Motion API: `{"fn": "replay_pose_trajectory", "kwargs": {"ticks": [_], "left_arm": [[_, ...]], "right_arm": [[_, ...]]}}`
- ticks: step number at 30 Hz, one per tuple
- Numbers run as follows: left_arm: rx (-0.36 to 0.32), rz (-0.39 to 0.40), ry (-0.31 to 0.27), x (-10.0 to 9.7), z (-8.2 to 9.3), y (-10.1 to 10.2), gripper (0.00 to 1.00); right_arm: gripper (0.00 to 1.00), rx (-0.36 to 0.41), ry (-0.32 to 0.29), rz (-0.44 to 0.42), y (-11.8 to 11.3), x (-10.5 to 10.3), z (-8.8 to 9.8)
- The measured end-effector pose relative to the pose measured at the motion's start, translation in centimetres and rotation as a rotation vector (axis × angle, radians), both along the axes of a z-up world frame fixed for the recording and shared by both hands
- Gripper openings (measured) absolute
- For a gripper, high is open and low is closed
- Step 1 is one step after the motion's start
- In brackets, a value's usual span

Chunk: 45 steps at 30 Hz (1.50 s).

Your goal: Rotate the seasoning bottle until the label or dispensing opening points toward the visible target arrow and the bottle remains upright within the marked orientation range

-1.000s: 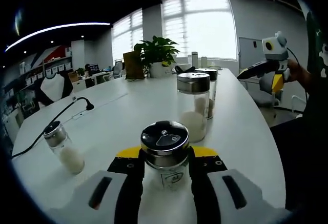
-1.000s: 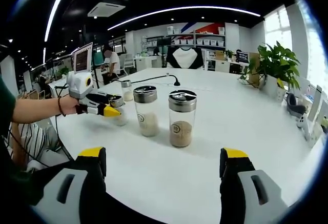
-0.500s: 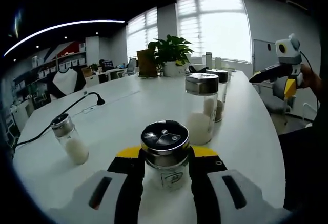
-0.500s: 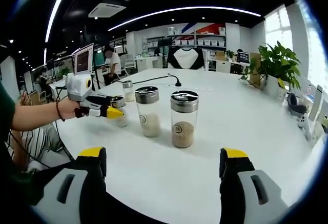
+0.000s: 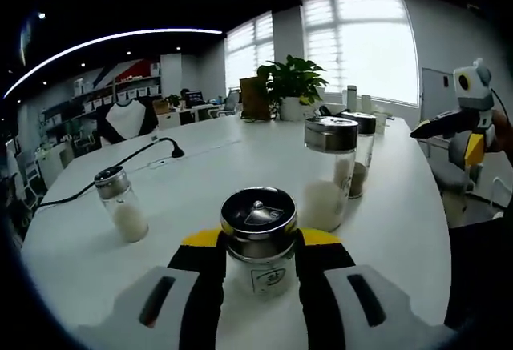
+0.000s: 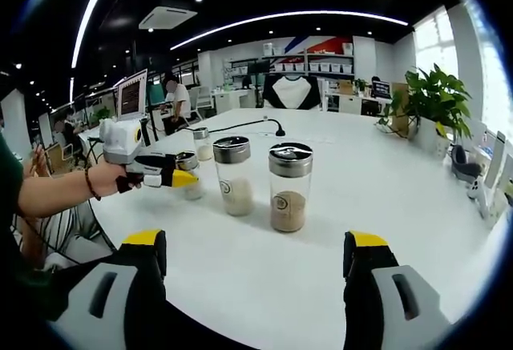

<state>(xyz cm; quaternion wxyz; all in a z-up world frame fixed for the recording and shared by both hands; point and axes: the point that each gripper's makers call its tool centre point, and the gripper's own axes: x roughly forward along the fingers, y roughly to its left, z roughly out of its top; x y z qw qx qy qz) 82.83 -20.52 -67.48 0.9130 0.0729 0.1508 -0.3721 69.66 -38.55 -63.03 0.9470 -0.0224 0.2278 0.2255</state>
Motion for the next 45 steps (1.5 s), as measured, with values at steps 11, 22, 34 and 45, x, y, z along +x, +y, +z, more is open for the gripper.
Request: {"fn": "replay_pose_trajectory", "kwargs": {"ticks": [11, 22, 34, 45], "left_arm": [[-0.015, 0.125, 0.028, 0.0, -0.6, 0.3, 0.35], [-0.022, 0.203, 0.032, -0.1, -0.7, 0.6, 0.34], [-0.029, 0.308, 0.037, -0.2, -0.7, 0.8, 0.34], [-0.033, 0.375, 0.038, -0.2, -0.7, 1.1, 0.34]], "right_arm": [[0.94, -0.002, 0.003, 0.0, -0.1, 0.1, 0.0], [0.93, 0.0, 0.001, 0.0, 0.0, 0.0, 0.1], [0.93, 0.003, 0.005, -0.007, -0.1, -0.1, -0.1], [0.93, 0.006, 0.009, -0.006, -0.1, -0.1, -0.2]]}}
